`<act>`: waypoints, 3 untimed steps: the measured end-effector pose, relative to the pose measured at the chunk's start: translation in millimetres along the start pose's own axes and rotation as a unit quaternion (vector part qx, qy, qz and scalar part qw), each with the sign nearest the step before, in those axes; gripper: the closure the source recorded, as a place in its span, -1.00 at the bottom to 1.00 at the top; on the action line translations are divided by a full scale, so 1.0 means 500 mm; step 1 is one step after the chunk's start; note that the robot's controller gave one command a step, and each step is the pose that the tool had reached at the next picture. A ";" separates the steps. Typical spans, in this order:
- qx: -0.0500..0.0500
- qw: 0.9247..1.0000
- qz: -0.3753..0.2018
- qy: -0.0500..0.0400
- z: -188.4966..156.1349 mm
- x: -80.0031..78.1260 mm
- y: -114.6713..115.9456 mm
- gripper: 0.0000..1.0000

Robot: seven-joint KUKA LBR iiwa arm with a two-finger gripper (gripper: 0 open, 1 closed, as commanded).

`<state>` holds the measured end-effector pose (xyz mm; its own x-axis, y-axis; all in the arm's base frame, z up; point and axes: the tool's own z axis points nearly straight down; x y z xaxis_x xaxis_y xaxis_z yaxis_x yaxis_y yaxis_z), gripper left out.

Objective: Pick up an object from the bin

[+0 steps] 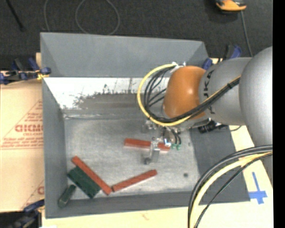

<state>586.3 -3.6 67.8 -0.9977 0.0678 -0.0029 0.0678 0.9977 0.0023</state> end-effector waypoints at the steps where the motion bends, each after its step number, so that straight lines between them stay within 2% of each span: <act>1: 0.000 1.000 0.001 -0.002 -0.002 -0.003 0.000 -1.00; 3: 0.000 1.000 0.002 -0.003 -0.005 -0.009 0.000 -1.00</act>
Offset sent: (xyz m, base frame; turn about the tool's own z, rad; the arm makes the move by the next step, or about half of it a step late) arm 0.0000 0.0000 0.0000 0.0000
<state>590.8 -3.8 70.4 -0.9974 0.0716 -0.0083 0.0716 0.9974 0.0029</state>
